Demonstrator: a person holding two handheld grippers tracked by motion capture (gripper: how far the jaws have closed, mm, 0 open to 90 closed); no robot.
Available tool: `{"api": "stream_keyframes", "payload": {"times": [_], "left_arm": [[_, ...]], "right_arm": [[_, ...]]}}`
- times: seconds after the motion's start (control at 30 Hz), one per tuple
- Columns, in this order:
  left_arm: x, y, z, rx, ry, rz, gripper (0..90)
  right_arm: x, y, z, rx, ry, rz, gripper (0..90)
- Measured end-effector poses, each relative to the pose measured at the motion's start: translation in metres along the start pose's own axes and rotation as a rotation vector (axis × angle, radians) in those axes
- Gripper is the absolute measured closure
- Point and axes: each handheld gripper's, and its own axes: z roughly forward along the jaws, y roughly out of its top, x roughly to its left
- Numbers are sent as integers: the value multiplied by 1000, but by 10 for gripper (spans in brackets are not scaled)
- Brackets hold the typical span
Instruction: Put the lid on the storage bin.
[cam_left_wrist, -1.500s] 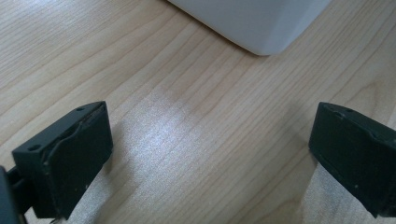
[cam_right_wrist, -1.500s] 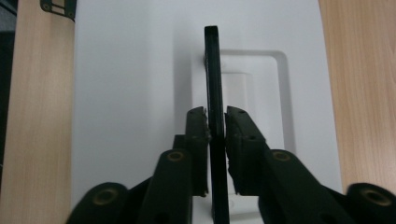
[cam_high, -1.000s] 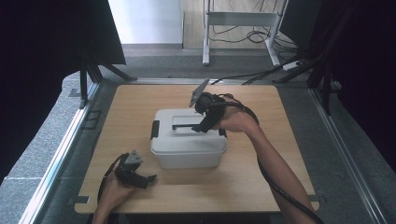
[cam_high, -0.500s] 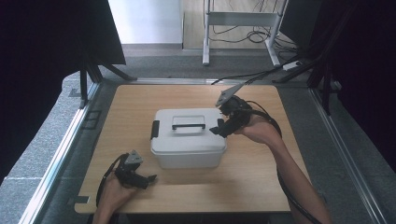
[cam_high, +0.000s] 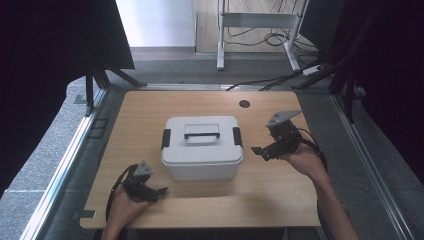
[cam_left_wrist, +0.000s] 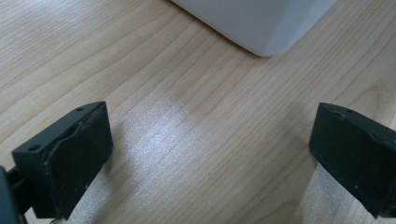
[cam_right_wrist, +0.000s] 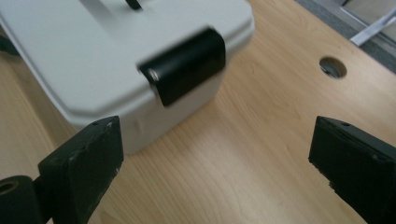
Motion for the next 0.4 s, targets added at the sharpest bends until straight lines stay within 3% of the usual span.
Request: {"api": "stream_keyframes", "payload": {"times": [0.1,0.27,0.4], "left_arm": [[0,0,0,0,2,0,0],[0,0,0,0,4,-1,0],[0,0,0,1,5,-1,0]], "right_arm": [[-2,-23,5,-3,-17,36,29],[-2,-63,23,10,-8,91,29],[-1,-78,33,37,15,100,21]]}}
